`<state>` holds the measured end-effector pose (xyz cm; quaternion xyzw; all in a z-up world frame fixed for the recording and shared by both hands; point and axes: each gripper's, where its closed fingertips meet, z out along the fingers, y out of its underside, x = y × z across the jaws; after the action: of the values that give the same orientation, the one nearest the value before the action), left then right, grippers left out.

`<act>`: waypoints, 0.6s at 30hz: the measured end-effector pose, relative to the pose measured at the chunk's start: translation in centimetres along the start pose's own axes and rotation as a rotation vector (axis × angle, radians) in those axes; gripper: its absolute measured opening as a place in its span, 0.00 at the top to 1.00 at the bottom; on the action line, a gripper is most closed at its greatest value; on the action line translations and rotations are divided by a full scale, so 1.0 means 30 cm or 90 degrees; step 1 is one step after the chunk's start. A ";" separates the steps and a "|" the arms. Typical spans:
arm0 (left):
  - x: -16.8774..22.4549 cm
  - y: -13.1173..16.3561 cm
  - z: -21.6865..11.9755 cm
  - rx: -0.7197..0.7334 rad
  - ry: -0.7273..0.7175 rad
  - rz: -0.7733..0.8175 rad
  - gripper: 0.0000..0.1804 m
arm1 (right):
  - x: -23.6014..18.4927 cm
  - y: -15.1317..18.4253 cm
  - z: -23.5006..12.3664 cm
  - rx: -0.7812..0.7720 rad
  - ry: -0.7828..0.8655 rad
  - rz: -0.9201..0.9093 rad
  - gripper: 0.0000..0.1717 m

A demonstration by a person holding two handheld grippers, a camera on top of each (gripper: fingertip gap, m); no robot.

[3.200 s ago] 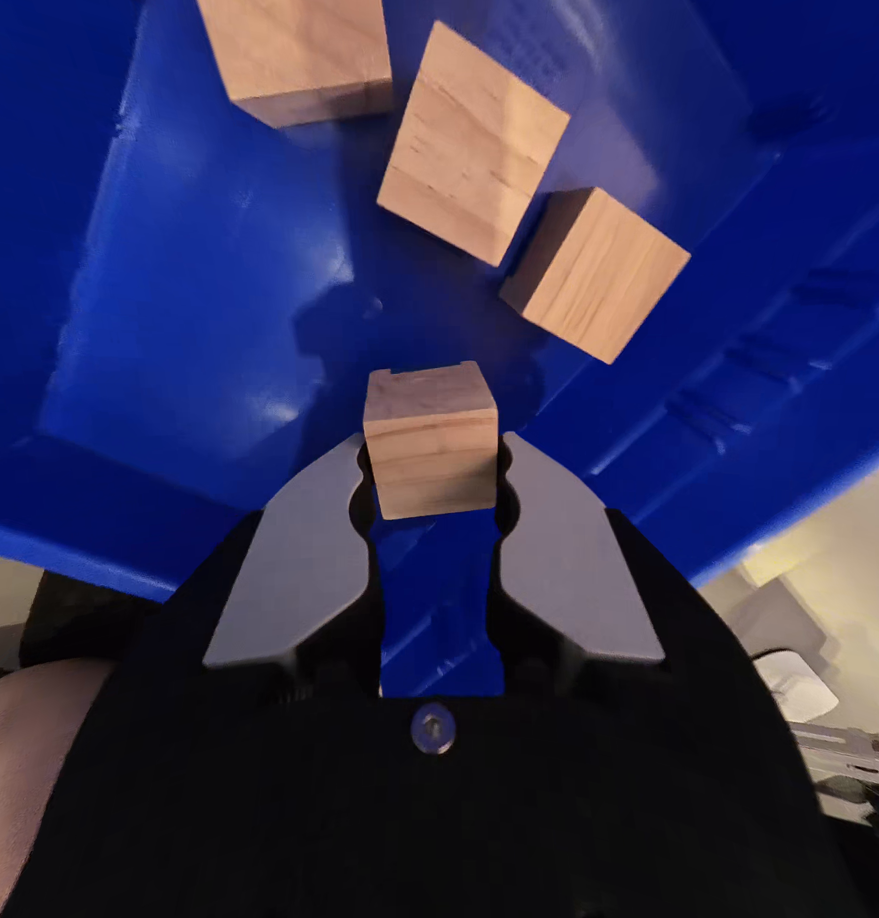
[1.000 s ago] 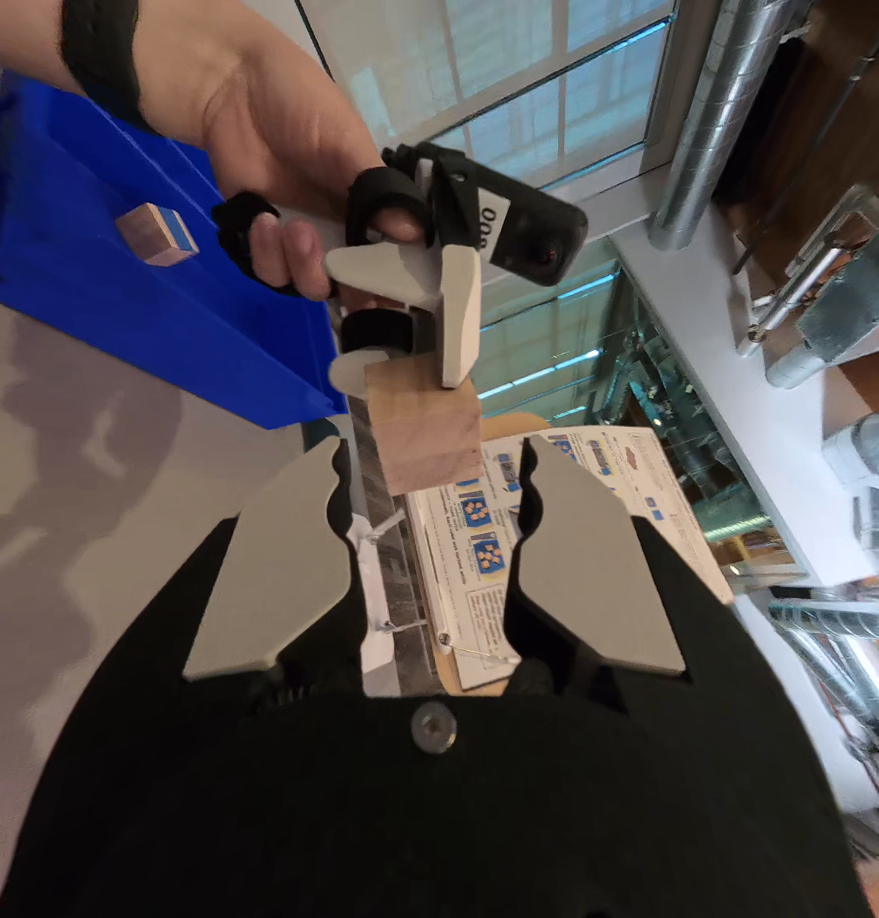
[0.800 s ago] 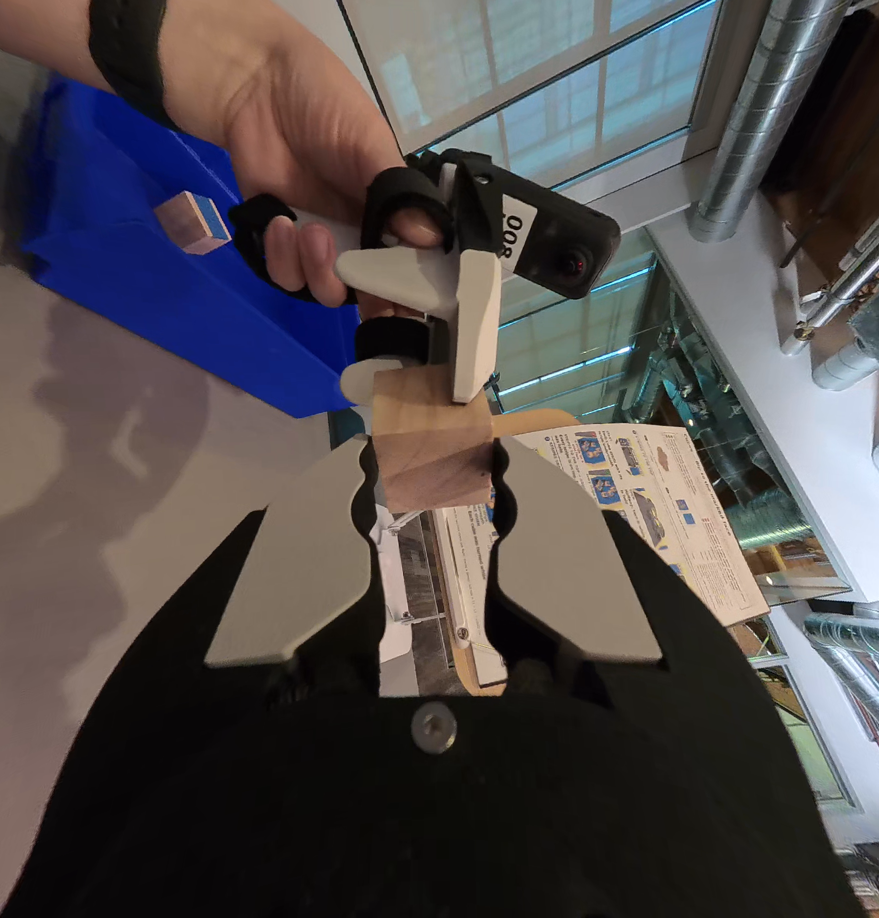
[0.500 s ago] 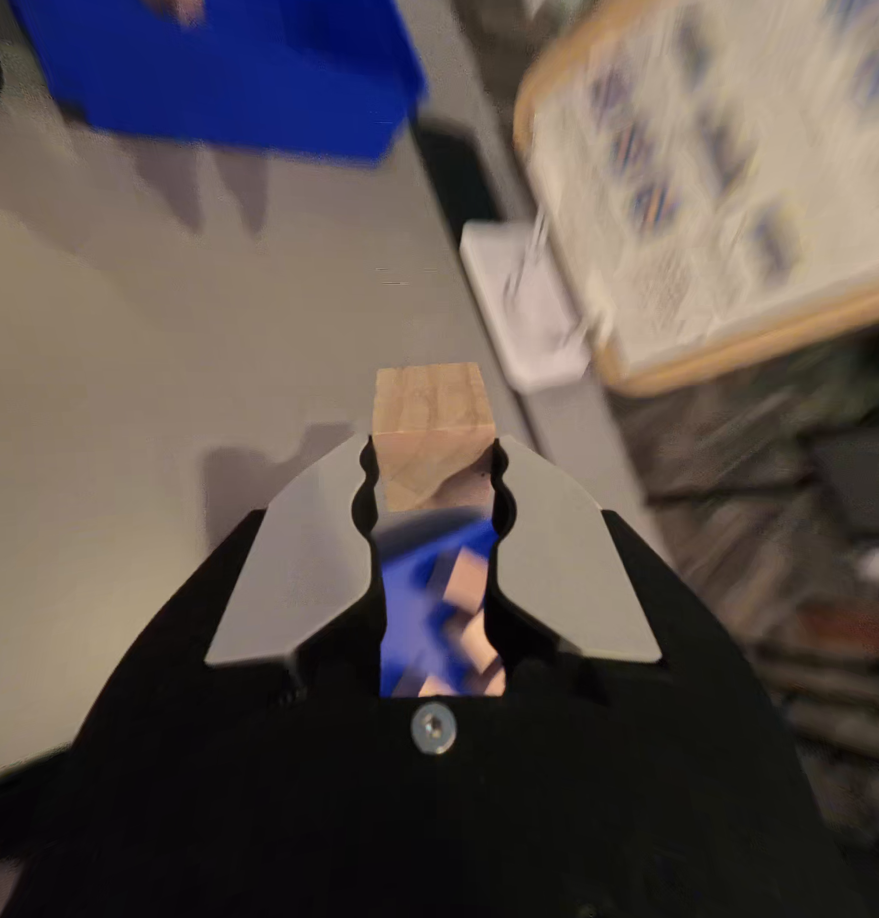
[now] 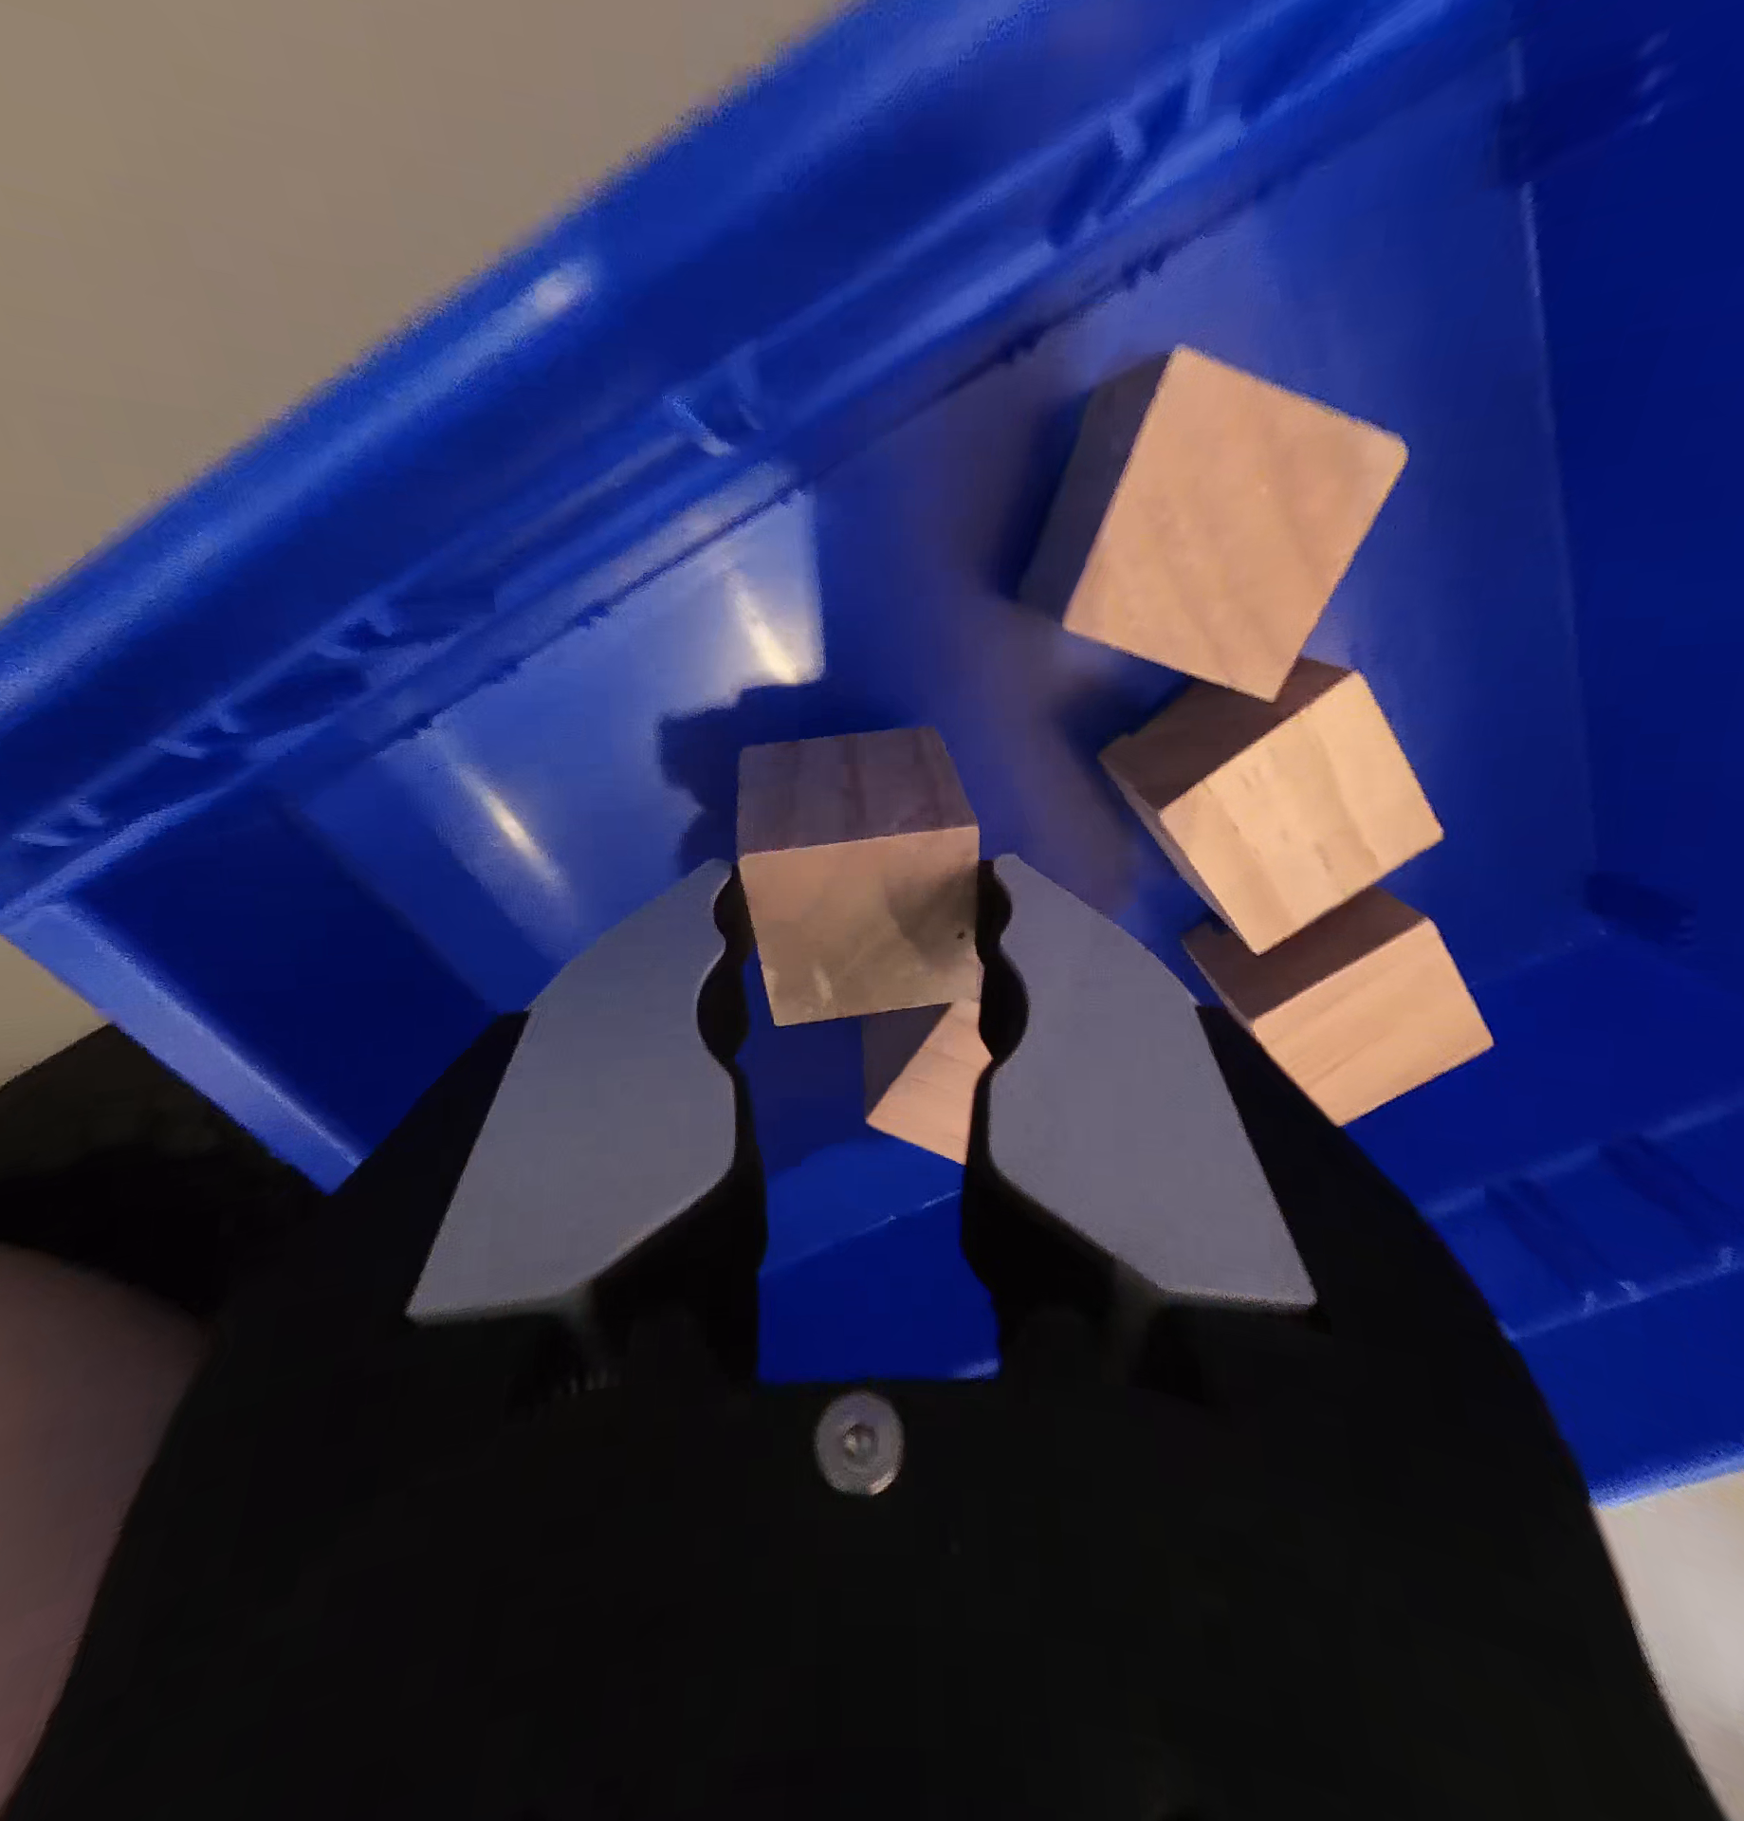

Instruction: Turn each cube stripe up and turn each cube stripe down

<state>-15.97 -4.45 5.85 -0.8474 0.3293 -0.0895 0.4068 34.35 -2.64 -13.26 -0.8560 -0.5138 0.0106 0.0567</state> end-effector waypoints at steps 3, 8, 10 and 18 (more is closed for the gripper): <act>-0.080 0.118 -0.001 -0.101 -0.067 -0.022 0.74 | 0.030 0.045 0.018 -0.044 0.022 0.023 0.73; -0.108 0.282 0.018 -0.249 -0.077 -0.078 0.73 | 0.056 0.064 0.022 -0.054 0.035 0.050 0.73; -0.134 0.326 0.047 -0.297 -0.087 -0.076 0.74 | 0.072 0.053 0.021 -0.039 0.042 0.075 0.73; -0.185 0.551 0.189 -0.491 -0.024 0.045 0.74 | 0.142 0.013 -0.092 0.047 0.145 0.096 0.65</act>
<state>-25.87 -4.85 -9.56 -0.9277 0.3603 0.0705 0.0673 36.93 0.70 -10.38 -0.8853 -0.4373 -0.0631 0.1450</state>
